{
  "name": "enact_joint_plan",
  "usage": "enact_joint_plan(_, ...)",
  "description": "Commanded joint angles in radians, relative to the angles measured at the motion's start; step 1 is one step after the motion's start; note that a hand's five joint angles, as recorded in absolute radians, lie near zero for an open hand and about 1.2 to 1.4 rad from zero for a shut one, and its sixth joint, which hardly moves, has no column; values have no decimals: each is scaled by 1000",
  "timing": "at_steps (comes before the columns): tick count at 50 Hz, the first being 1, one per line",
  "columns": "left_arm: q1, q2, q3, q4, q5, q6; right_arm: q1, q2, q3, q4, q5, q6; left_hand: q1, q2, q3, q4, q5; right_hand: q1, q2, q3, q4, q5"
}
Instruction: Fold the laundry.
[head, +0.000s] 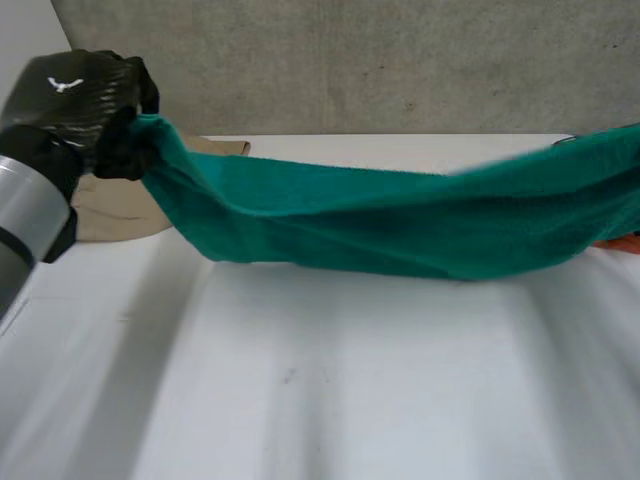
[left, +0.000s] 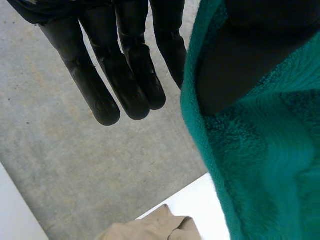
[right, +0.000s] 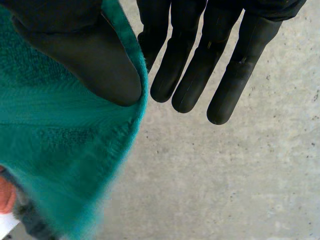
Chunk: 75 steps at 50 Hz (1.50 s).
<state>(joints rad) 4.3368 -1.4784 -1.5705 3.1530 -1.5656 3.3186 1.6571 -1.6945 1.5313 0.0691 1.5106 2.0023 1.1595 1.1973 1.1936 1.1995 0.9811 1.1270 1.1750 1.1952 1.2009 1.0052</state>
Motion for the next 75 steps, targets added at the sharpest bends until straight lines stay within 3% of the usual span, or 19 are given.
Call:
enact_joint_plan(1, 70, -65, -28, -99, 68, -8, -16, 143, -134, 380, -117, 214, 237, 199, 203, 197, 241, 269, 221, 201, 195, 217)
enact_joint_plan(5, 67, -184, -46, -99, 65, -1, -19, 223, -106, 391, -234, 245, 237, 199, 203, 197, 241, 269, 221, 201, 195, 217)
enact_joint_plan(9, 66, -310, -36, -88, 62, 4, -26, 346, -95, 379, -282, 248, 237, 199, 203, 197, 241, 269, 221, 201, 195, 217)
enact_joint_plan(16, 55, -551, 120, -39, 42, 7, -16, 536, -123, 344, -271, 237, 237, 199, 203, 197, 241, 269, 221, 201, 195, 217)
enact_joint_plan(21, 47, -632, 363, -16, 19, 18, -8, 616, -296, 207, -208, 246, 237, 199, 203, 197, 241, 269, 221, 201, 195, 217)
enact_joint_plan(23, 40, -649, 465, 13, 18, 27, 24, 633, -406, 77, -155, 271, 237, 199, 203, 197, 241, 269, 221, 201, 195, 217)
enact_joint_plan(26, 34, -680, 701, 161, 19, 53, 76, 638, -557, -180, -69, 346, 237, 199, 203, 197, 241, 269, 221, 201, 195, 217)
enact_joint_plan(29, 34, -677, 799, 325, 16, 58, 93, 612, -602, -502, 17, 420, 237, 199, 203, 197, 241, 269, 221, 201, 195, 217)
enact_joint_plan(31, 44, -669, 807, 392, 10, 55, 98, 584, -586, -615, 29, 426, 237, 199, 203, 197, 241, 269, 221, 201, 195, 217)
enact_joint_plan(34, 47, -639, 800, 476, -8, 52, 104, 572, -571, -589, 28, 428, 237, 199, 203, 197, 241, 269, 221, 201, 195, 217)
enact_joint_plan(38, 46, -632, 739, 455, -30, 45, 127, 562, -522, -491, 13, 435, 237, 199, 203, 197, 241, 269, 221, 201, 195, 217)
enact_joint_plan(49, 93, -580, 268, 435, -20, 7, 127, 561, -203, -420, -98, 437, 237, 199, 203, 197, 241, 269, 221, 201, 195, 217)
enact_joint_plan(61, 93, -547, -91, 418, -17, 18, 124, 564, 124, -279, -128, 443, 237, 199, 203, 197, 241, 269, 221, 201, 195, 217)
enact_joint_plan(68, 95, -404, -243, 337, -7, 18, 93, 526, 181, -138, -150, 429, 237, 199, 203, 197, 241, 269, 221, 201, 195, 217)
enact_joint_plan(73, 96, -222, -313, 146, 38, 25, 24, 385, 182, 59, -167, 385, 237, 199, 203, 197, 241, 269, 221, 201, 195, 217)
enact_joint_plan(75, 96, -174, -329, 57, 56, 50, -15, 319, 184, 188, -176, 284, 237, 199, 203, 197, 241, 269, 221, 201, 195, 217)
